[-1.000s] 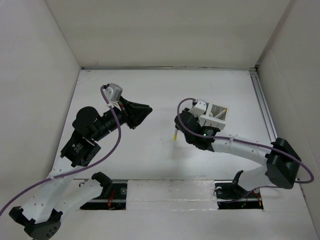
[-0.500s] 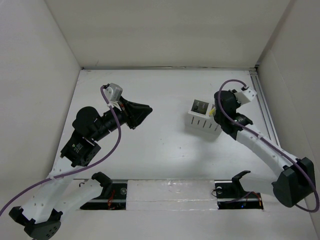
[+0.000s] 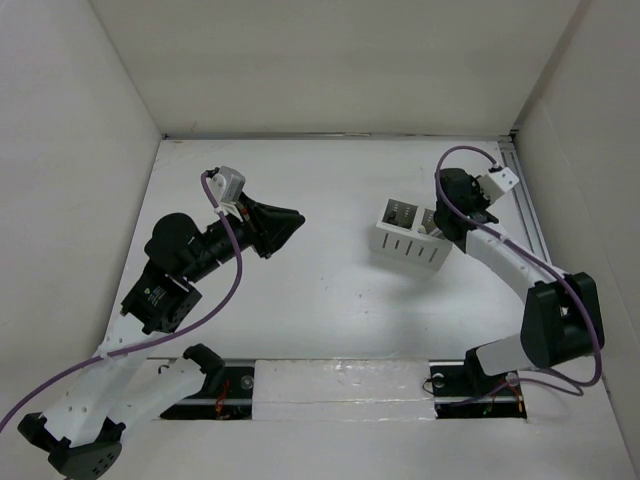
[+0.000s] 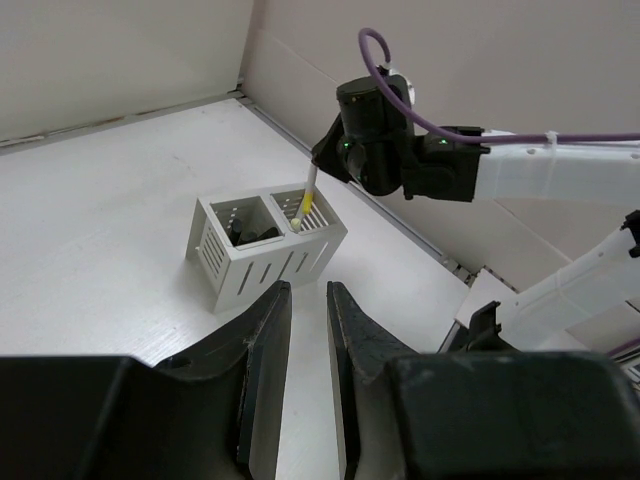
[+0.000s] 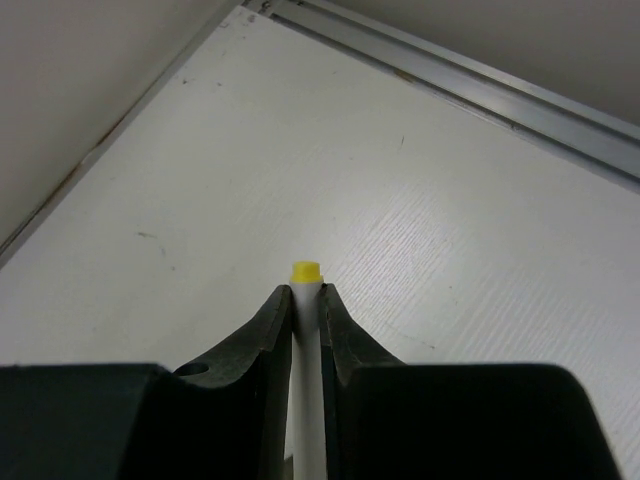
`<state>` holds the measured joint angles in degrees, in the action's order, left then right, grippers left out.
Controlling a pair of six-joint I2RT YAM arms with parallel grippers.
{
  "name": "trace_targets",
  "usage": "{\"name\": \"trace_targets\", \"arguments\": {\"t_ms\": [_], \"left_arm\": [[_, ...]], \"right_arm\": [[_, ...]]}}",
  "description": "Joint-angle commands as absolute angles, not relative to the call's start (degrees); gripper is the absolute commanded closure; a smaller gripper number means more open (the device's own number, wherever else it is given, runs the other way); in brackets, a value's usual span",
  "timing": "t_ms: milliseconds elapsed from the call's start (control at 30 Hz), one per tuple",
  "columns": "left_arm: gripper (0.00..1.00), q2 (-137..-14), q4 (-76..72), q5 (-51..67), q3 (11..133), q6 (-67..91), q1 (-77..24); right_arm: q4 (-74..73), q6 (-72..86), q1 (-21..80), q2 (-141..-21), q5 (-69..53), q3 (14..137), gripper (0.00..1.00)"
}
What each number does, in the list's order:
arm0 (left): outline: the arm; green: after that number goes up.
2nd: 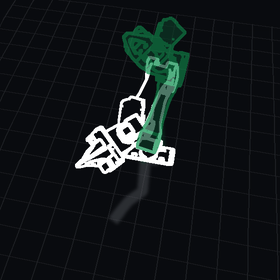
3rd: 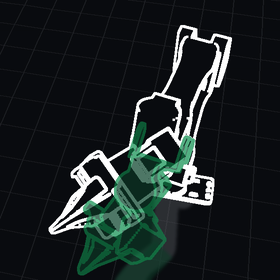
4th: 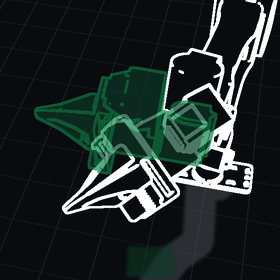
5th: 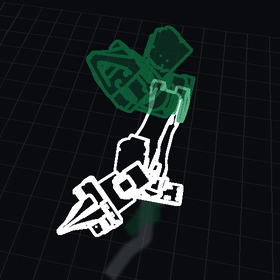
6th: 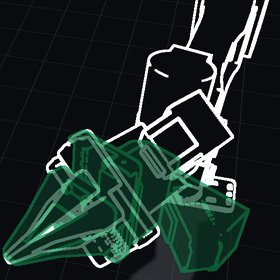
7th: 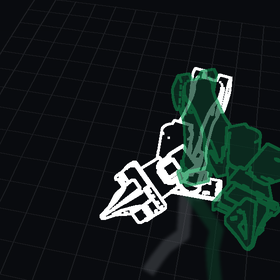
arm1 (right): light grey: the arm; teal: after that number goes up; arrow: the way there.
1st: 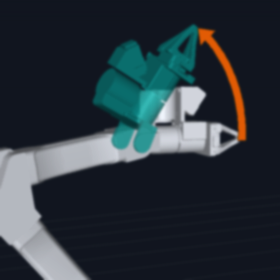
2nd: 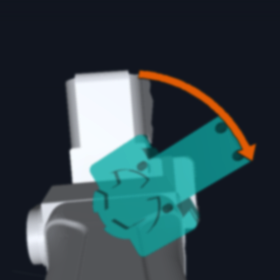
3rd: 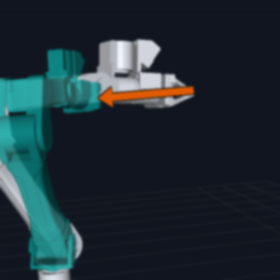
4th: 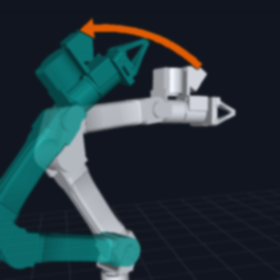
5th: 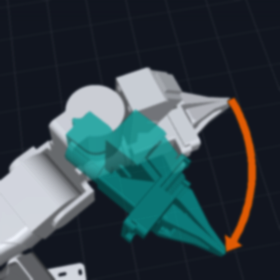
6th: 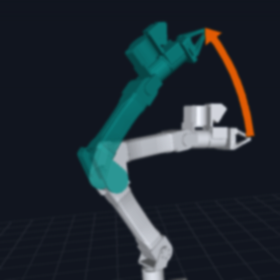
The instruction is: Organize the desk
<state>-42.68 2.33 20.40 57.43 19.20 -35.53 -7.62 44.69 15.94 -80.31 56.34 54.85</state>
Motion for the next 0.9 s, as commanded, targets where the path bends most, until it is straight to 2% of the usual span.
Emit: {"name": "trace_targets", "arguments": {"t_ms": [0, 367, 867], "left_arm": [[0.82, -42.19, -1.23, 21.01, 57.04, 19.51, -35.51], [0.82, -42.1, -1.14, 20.92, 56.95, 19.51, -35.51], [0.82, -42.19, -1.32, 21.01, 56.95, 19.51, -35.51]], "right_arm": [[-4.93, 43.33, 15.29, -82.35, 56.78, 58.45, 1.0], [-2.2, 41.92, 18.1, -86.13, 60.2, 59.15, 1.0], [-5.8, 46.67, 22.5, -88.33, 65.65, 57.75, 1.0]]}}
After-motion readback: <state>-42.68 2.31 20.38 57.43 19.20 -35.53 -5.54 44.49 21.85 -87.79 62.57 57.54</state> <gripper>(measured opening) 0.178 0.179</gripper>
